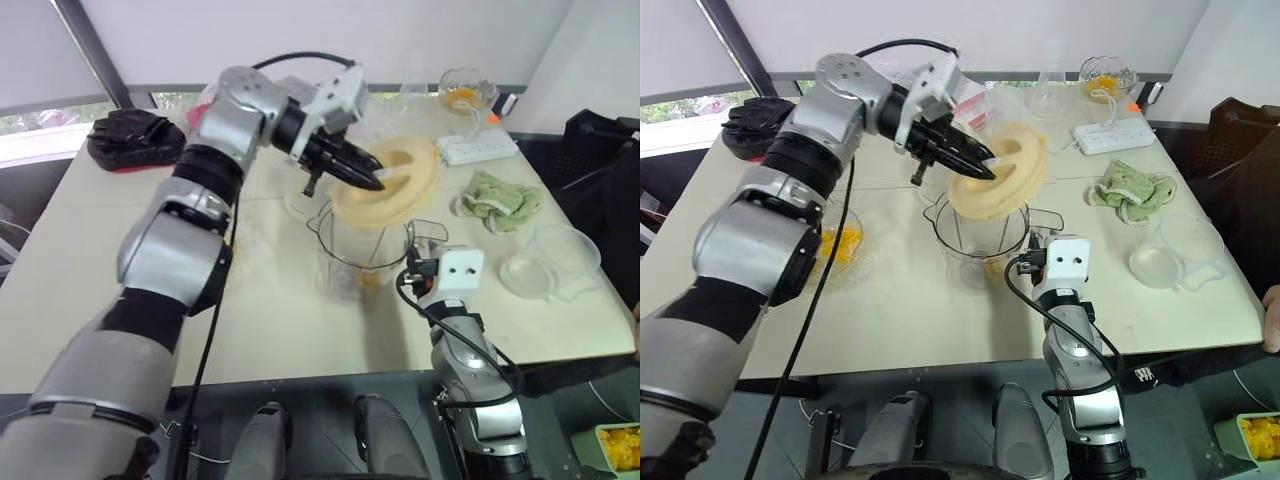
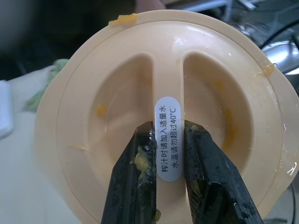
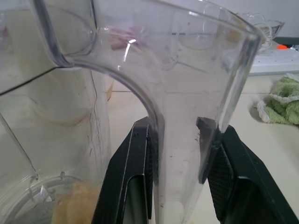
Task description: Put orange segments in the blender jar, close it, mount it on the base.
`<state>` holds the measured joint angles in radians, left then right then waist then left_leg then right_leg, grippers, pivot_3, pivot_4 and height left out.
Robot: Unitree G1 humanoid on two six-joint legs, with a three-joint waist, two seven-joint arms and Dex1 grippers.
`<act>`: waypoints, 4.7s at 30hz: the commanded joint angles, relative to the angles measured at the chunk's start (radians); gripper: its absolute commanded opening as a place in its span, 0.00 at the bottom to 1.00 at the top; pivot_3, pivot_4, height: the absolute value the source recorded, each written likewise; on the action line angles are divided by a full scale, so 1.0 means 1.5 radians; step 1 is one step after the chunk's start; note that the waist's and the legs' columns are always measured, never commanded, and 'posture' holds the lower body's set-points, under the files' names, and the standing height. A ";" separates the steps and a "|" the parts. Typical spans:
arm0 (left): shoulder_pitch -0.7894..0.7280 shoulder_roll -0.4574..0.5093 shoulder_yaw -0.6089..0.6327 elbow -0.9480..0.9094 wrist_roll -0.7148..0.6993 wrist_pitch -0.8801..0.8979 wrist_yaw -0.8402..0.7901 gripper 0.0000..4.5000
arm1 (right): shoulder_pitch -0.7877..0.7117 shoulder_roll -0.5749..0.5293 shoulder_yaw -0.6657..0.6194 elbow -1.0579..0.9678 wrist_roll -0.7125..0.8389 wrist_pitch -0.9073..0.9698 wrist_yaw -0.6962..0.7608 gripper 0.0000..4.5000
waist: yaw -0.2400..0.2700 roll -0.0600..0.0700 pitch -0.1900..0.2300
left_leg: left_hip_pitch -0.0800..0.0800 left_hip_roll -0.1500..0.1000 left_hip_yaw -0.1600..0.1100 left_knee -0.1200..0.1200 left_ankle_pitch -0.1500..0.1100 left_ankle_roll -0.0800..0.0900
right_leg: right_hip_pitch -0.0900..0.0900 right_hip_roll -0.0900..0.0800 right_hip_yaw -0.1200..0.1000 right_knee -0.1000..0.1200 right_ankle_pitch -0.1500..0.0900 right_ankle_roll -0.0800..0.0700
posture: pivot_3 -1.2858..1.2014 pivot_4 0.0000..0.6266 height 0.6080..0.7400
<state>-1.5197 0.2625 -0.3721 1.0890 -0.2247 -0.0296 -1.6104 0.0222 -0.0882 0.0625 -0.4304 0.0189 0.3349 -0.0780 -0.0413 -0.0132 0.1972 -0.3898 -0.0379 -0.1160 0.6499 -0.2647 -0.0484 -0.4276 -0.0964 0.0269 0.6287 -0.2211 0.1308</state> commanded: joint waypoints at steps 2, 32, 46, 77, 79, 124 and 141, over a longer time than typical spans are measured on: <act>-0.013 0.012 -0.083 -0.056 -0.058 -0.021 -0.003 0.05 | 0.010 0.004 0.002 0.031 -0.039 -0.006 -0.018 0.21 | -0.001 0.000 0.000 | 0.000 0.000 0.000 0.000 0.000 0.000 | 0.000 0.000 0.000 0.000 0.000 0.000 | 0.52 0.24 1.00; -0.019 0.042 -0.209 -0.014 0.112 -0.019 0.031 0.05 | -0.001 0.019 -0.016 0.097 -0.051 -0.072 -0.031 0.21 | 0.004 -0.001 -0.003 | 0.012 0.000 -0.001 0.001 0.000 0.000 | 0.013 0.000 0.000 -0.001 -0.006 -0.001 | 0.52 0.24 1.00; 0.026 0.027 -0.161 -0.065 0.171 0.166 -0.003 0.05 | -0.010 0.023 -0.009 0.108 -0.053 -0.077 -0.029 0.21 | 0.000 -0.001 -0.003 | 0.012 0.000 -0.001 0.001 0.000 0.000 | 0.013 0.000 0.000 -0.001 -0.006 -0.001 | 0.52 0.24 1.00; 0.144 0.007 -0.087 -0.072 0.251 0.554 0.305 0.05 | -0.042 0.020 -0.008 0.138 -0.050 -0.080 -0.012 0.21 | 0.000 0.009 -0.039 | 0.023 0.004 -0.015 -0.004 -0.004 -0.001 | 0.036 0.000 -0.008 -0.021 -0.009 -0.002 | 0.52 0.24 1.00; 0.154 0.008 -0.070 -0.097 0.250 0.598 0.327 0.05 | -0.047 0.019 -0.009 0.148 -0.051 -0.084 -0.007 0.21 | 0.000 0.009 -0.040 | 0.023 0.001 -0.016 -0.005 -0.004 -0.001 | 0.036 -0.001 -0.007 -0.021 -0.009 -0.001 | 0.52 0.24 1.00; 0.220 0.023 0.015 -0.320 0.208 0.574 0.415 0.05 | -0.008 0.012 -0.011 0.149 -0.164 -0.234 -0.075 0.21 | 0.022 0.005 -0.039 | 0.022 -0.005 -0.017 -0.016 -0.003 0.001 | 0.029 -0.001 -0.005 -0.022 -0.016 0.001 | 0.52 0.24 1.00; 0.239 0.055 0.018 -0.353 0.134 0.395 0.270 0.05 | -0.006 0.009 -0.018 0.152 -0.161 -0.237 -0.064 0.21 | 0.019 0.005 -0.031 | 0.012 -0.006 -0.016 -0.016 -0.002 0.000 | 0.021 -0.001 -0.005 -0.020 -0.015 0.001 | 0.52 0.24 1.00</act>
<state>-1.1800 0.3064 -0.3029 0.5155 -0.0747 0.6005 -1.2085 -0.0097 -0.0595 0.0678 -0.1917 -0.2212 -0.0290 -0.1786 -0.0135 -0.0050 0.1506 -0.3730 -0.0464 -0.1401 0.6258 -0.2672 -0.0494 -0.3970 -0.0977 0.0189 0.5996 -0.2421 0.1309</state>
